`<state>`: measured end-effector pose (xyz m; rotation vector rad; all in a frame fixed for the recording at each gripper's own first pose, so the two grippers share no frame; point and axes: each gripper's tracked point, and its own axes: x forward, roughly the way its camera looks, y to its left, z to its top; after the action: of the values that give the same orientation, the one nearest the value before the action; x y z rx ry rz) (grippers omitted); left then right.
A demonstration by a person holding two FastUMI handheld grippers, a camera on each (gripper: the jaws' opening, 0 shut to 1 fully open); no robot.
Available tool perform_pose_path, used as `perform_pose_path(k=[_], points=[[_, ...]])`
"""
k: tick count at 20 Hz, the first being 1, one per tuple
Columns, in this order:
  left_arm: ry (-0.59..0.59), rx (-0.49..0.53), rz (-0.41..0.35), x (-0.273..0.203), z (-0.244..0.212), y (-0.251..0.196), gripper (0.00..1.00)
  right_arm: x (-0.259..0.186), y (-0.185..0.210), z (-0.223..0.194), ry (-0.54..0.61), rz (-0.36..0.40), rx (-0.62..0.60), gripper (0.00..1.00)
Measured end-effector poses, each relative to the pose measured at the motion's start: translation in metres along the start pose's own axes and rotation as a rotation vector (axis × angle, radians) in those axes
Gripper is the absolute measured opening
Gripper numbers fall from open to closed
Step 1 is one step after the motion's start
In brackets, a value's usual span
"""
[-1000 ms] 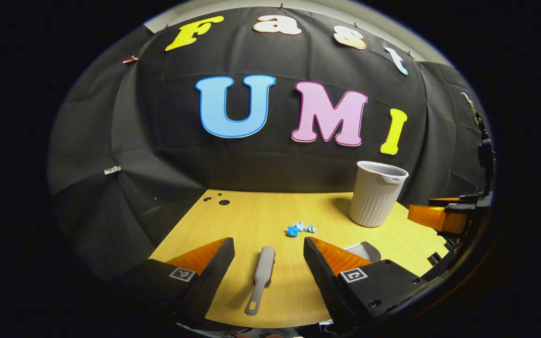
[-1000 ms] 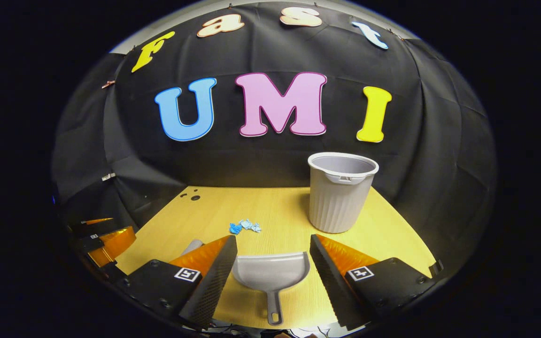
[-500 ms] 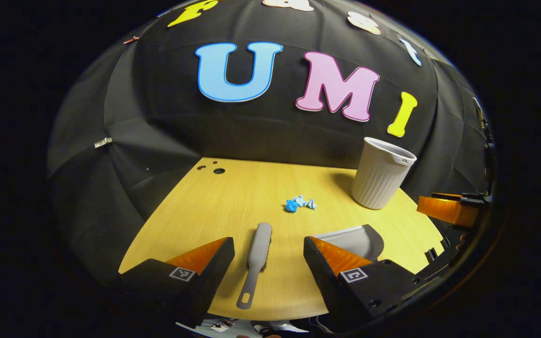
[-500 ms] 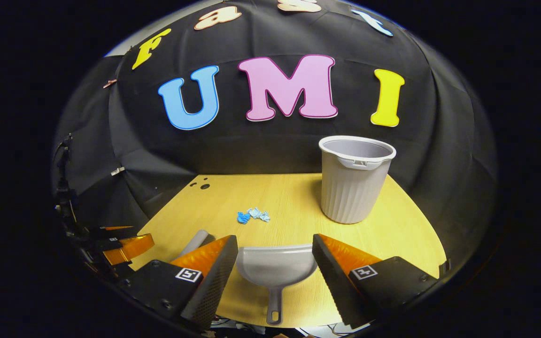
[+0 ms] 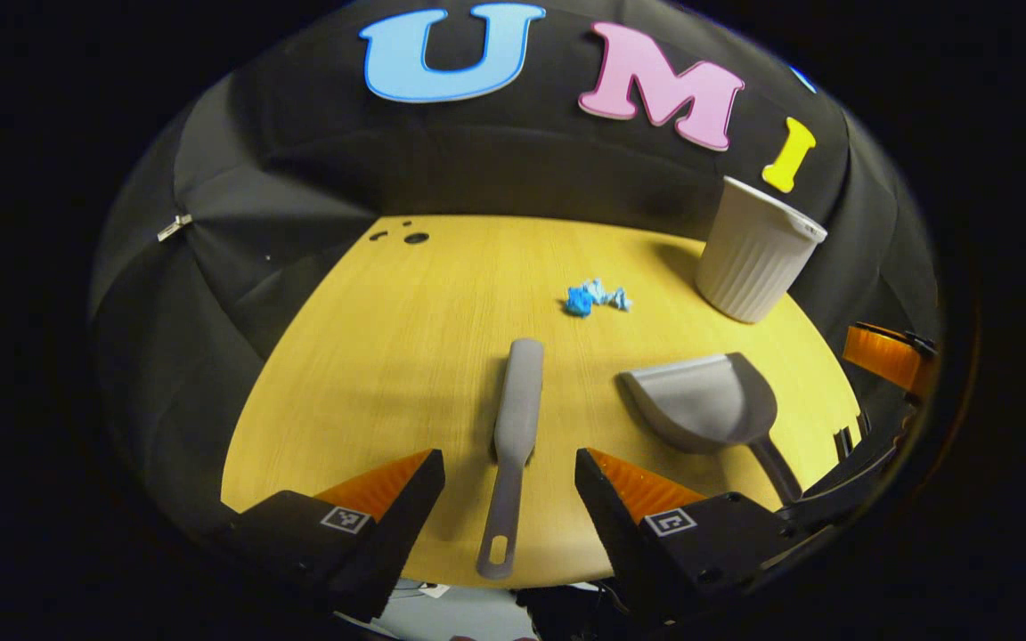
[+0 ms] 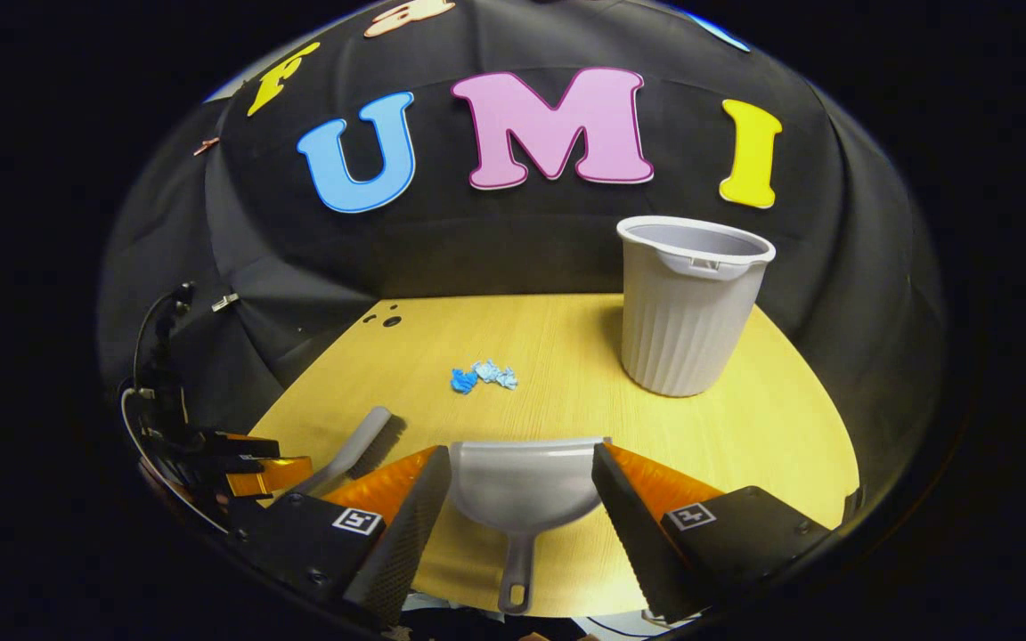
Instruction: Pick up the small broom and dustpan from the desktop, sweep the trash into the dustpan with the broom, and then empty the trash into the garbage bin.
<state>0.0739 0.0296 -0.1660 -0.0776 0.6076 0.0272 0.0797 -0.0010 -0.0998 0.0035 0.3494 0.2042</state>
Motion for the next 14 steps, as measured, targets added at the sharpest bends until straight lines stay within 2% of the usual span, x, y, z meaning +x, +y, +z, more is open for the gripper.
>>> perform_pose_path(k=[8,14], points=[[0.225,0.125,0.021,0.058,-0.034,0.014,0.96,0.019,-0.003,-0.038,0.1,-0.007,0.031,1.0],[0.38,0.103,0.029,0.088,-0.057,0.016,0.93,0.026,-0.004,-0.071,0.189,-0.004,0.086,1.0]])
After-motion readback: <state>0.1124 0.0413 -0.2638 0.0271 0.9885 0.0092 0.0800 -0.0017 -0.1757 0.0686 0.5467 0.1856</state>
